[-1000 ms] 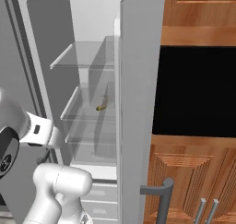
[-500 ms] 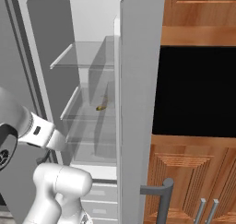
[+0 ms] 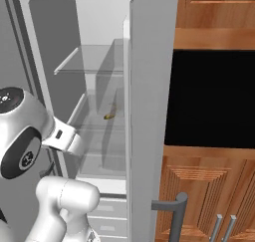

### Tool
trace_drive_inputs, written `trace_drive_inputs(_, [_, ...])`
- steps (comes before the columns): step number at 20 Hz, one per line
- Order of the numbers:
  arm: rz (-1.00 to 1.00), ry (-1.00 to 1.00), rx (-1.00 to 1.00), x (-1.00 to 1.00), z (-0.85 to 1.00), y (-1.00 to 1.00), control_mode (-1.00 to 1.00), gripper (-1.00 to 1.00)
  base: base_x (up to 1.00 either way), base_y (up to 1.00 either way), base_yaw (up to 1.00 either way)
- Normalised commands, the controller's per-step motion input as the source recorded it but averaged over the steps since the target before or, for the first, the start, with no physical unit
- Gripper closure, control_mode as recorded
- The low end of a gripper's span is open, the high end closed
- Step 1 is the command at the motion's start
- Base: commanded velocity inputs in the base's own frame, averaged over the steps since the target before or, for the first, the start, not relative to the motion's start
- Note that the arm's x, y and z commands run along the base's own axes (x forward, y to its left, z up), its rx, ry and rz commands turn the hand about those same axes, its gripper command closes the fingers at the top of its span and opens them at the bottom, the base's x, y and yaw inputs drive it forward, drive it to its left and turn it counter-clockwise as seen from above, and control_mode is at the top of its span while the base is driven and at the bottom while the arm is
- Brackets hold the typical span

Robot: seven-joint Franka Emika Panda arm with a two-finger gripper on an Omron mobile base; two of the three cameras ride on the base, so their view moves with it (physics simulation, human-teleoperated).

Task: Retrieve the peach and banana from the fridge and place them into the bowl on the dining table.

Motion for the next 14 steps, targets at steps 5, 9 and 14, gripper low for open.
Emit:
trace_drive_inputs(5, [0.00, 0.01, 0.00, 0.51, -0.05, 0.00, -1.00, -1.00, 0.00, 0.00, 0.00])
trace_drive_inputs(9, [0.00, 0.01, 0.00, 0.48, -0.16, 0.00, -1.00, -1.00, 0.00, 0.00, 0.00])
trace_drive_inputs(14, [0.00, 0.01, 0.00, 0.29, -0.34, 0.00, -1.00, -1.00, 0.00, 0.00, 0.00])
